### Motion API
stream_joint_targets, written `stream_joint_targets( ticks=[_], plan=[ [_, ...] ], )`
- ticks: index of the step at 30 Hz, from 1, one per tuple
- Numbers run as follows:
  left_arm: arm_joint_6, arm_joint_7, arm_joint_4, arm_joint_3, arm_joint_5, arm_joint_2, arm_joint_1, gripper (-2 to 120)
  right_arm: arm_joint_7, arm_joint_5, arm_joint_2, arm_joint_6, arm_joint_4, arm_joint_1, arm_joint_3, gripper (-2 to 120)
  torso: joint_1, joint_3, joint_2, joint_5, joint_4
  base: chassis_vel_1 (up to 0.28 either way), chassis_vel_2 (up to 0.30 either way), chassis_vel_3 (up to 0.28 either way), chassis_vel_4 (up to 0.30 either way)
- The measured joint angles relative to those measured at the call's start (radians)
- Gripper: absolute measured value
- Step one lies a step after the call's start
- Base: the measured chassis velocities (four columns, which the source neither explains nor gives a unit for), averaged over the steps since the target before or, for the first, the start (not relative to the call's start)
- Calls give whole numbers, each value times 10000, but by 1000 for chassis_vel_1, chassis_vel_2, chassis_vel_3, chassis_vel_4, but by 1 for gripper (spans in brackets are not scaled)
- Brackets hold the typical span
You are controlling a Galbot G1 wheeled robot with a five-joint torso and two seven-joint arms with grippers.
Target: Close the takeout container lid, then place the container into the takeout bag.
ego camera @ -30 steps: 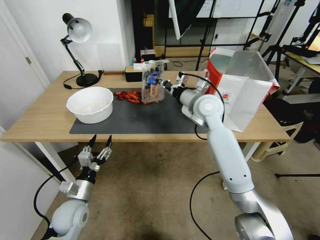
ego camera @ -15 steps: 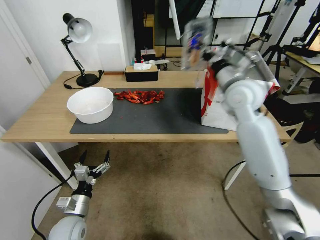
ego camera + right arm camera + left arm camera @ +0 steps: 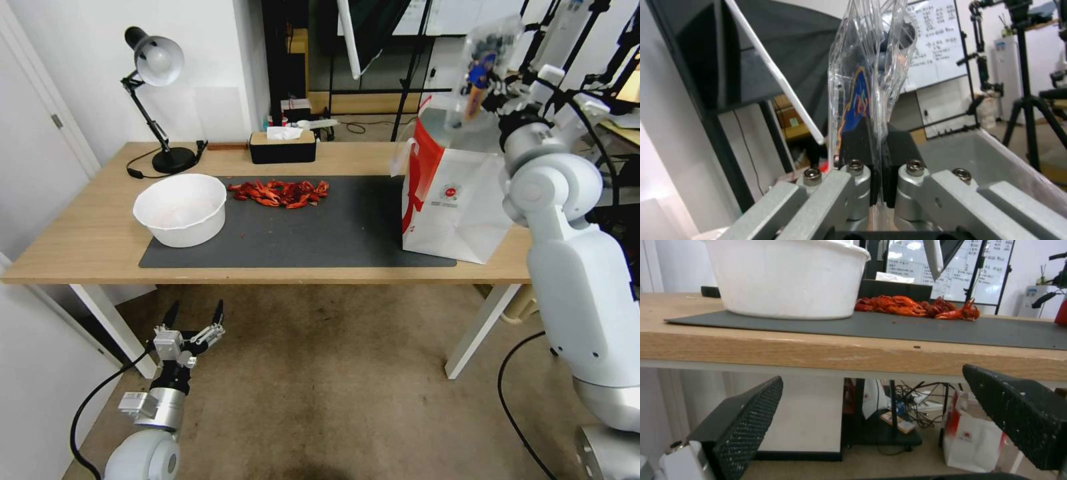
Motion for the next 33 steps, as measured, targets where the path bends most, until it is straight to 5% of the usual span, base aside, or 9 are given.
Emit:
stream_joint_targets(
  ticks=[6, 19, 26, 33],
  plan=[
    [34, -18, 65, 110, 0, -16, -87, 100, 108, -302, -107, 9, 43, -587, 295, 13, -1, -1, 1, -2, 0, 0, 0, 0, 0],
    [179, -121, 27, 212, -60, 36, -167, 100, 890, 105, -80, -911, 474, -1309, 395, 61, -1, 0, 1, -2, 1, 0, 0, 0, 0],
    [315, -85, -86, 237, -121, 82, -213, 100, 123, 20, -255, -437, 877, -1471, 422, 84, 0, -1, 1, -3, 0, 0, 0, 0, 0],
    [445, 34, -260, 239, -301, 59, -205, 100, -2084, -241, -637, 577, 1908, -2271, 203, 100, 0, -1, 1, -4, 1, 0, 0, 0, 0]
  ],
)
